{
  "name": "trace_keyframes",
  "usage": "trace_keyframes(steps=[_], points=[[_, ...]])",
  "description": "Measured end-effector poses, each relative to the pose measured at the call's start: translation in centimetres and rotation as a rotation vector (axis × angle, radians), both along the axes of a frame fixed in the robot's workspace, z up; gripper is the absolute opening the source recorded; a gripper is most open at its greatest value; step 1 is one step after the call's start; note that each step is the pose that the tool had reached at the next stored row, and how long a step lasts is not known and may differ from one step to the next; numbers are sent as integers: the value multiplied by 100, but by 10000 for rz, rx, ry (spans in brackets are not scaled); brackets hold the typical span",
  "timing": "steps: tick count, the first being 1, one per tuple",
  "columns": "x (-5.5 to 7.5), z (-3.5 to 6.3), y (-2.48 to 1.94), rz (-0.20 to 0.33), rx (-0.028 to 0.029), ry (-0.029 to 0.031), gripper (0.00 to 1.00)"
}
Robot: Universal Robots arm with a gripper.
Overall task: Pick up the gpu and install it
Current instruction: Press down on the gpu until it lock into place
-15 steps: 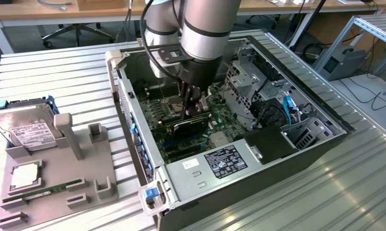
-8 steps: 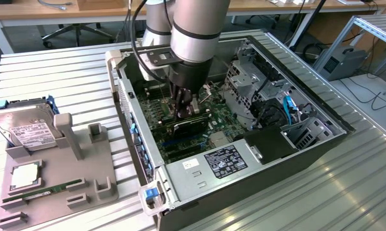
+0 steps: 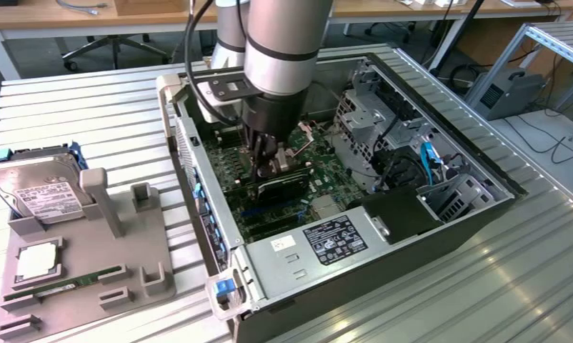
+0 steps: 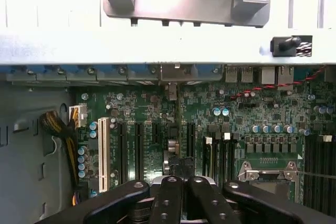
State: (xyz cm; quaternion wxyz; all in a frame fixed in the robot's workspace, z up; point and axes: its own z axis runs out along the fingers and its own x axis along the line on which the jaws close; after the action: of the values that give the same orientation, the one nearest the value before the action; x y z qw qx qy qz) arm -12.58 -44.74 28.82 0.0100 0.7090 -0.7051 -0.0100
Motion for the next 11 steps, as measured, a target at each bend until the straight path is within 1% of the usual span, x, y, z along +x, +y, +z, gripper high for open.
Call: trace_keyframes(steps=[11], points=[[-52,-41,6,0,0,0,11]])
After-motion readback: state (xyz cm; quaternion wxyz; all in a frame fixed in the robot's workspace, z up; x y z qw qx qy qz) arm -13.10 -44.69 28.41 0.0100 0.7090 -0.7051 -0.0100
